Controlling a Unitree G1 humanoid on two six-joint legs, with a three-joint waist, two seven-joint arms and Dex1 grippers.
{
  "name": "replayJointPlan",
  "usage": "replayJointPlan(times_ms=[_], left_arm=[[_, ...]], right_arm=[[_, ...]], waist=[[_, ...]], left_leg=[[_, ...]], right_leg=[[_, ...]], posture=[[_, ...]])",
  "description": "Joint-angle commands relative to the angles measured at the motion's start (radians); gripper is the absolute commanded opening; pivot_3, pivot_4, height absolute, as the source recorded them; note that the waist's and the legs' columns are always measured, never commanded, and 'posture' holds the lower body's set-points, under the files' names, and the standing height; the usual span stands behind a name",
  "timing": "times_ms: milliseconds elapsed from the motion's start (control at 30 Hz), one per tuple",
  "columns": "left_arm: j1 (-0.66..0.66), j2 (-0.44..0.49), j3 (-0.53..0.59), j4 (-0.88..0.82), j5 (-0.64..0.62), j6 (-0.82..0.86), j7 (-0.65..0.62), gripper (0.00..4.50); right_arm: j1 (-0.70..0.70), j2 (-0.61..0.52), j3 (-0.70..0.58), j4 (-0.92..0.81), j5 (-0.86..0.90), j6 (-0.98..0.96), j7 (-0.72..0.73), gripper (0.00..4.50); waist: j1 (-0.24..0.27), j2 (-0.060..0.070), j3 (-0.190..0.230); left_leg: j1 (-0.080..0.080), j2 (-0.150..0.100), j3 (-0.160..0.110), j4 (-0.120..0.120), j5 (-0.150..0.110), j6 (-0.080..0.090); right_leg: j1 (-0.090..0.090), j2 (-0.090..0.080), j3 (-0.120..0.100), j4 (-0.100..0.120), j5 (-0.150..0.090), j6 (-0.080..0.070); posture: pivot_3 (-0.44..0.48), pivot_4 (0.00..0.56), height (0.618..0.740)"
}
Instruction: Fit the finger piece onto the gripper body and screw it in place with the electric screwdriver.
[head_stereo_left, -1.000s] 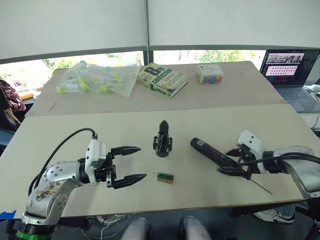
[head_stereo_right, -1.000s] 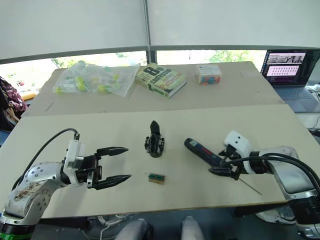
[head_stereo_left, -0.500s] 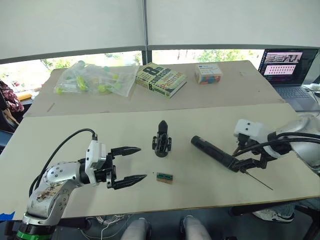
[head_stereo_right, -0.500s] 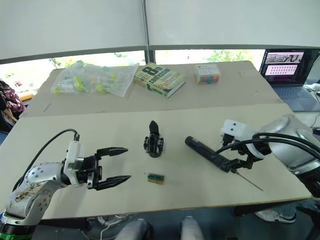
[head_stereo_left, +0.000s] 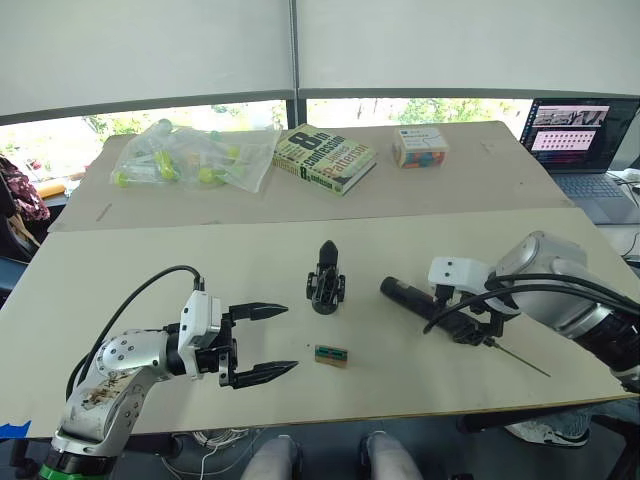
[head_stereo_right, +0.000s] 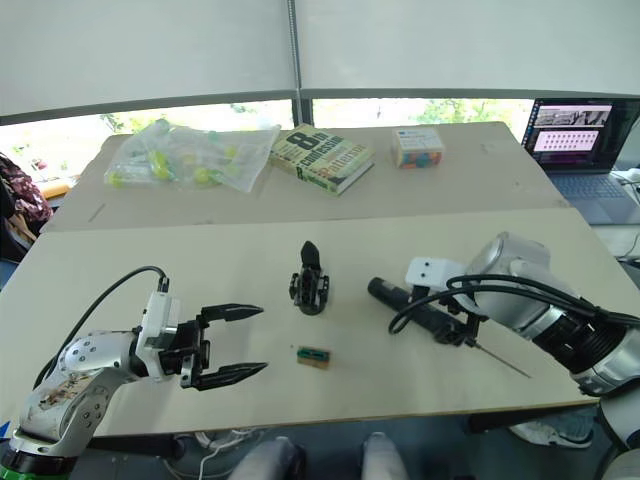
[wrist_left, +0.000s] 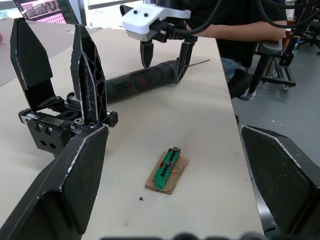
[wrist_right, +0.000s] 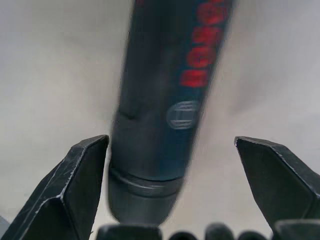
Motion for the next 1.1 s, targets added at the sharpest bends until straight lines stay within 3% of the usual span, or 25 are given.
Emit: replayJointPlan(times_ms=[33, 167, 267, 433, 667, 867, 1000, 1100], left_arm=[[0.004, 0.001, 0.023, -0.011, -0.004, -0.024, 0.003, 4.50], [0.005, 0.002, 0.016, -0.008, 0.000, -0.028, 0.000, 4.50], [0.002, -0.002, 0.010, -0.012, 0.000, -0.023, 0.006, 4.50], [-0.001, -0.005, -0.003, -0.019, -0.001, -0.013, 0.012, 4.50], [-0.007, -0.009, -0.020, -0.035, -0.005, 0.004, 0.026, 4.50], [0.009, 0.002, -0.001, 0.001, -0.013, -0.003, 0.008, 4.50], [-0.014, 0.026, 0.002, 0.082, 0.012, -0.029, -0.043, 4.50], [-0.049, 0.043, 0.006, 0.146, 0.016, -0.028, -0.077, 4.50]], right_arm=[[0.007, -0.015, 0.003, -0.046, -0.017, 0.020, 0.026, 4.47], [0.027, -0.012, -0.002, -0.050, -0.023, 0.027, 0.027, 4.47], [0.035, -0.005, -0.011, -0.040, -0.030, 0.025, 0.016, 3.67], [0.039, 0.004, -0.022, -0.021, -0.038, 0.016, 0.012, 1.99], [0.037, 0.020, -0.126, 0.048, 0.010, 0.009, 0.011, 1.96], [0.045, -0.106, -0.353, 0.098, 0.193, -0.014, 0.129, 1.96], [0.131, -0.100, -0.602, 0.099, 0.351, -0.041, 0.131, 1.96], [0.233, -0.007, -0.905, 0.056, 0.555, -0.024, 0.151, 1.96]], waist=[[0.000, 0.000, 0.000], [-0.001, 0.000, 0.000], [-0.001, 0.000, 0.000], [-0.001, 0.000, 0.000], [-0.001, -0.002, 0.000], [0.002, -0.001, 0.001], [0.005, -0.001, 0.001], [0.004, -0.001, 0.001]], left_leg=[[0.000, 0.000, 0.000, 0.000, 0.000, 0.000], [0.000, 0.000, 0.000, 0.000, 0.000, 0.000], [0.000, 0.000, 0.000, 0.000, 0.000, 0.000], [0.000, 0.000, 0.000, 0.000, 0.000, 0.000], [0.001, 0.000, 0.000, 0.000, 0.000, 0.000], [-0.003, 0.000, 0.000, 0.000, 0.000, 0.000], [-0.005, 0.000, 0.000, 0.000, 0.000, 0.000], [-0.005, 0.001, 0.001, 0.000, 0.000, 0.000]], right_leg=[[0.000, 0.000, 0.000, 0.000, 0.000, 0.000], [0.000, 0.000, 0.000, 0.000, 0.000, 0.000], [0.000, 0.000, 0.000, 0.000, 0.000, 0.000], [0.000, 0.000, 0.000, 0.000, 0.000, 0.000], [0.001, 0.000, 0.000, 0.000, 0.000, 0.000], [-0.004, 0.000, 0.000, 0.000, 0.001, 0.000], [-0.006, 0.001, 0.000, 0.001, 0.001, -0.001], [-0.007, 0.001, 0.001, 0.002, 0.001, -0.001]], posture=[[0.000, 0.150, 0.740], [0.000, 0.150, 0.740], [0.000, 0.150, 0.740], [0.000, 0.150, 0.740], [0.000, 0.150, 0.740], [0.000, 0.150, 0.740], [0.000, 0.150, 0.740], [0.000, 0.150, 0.740]])
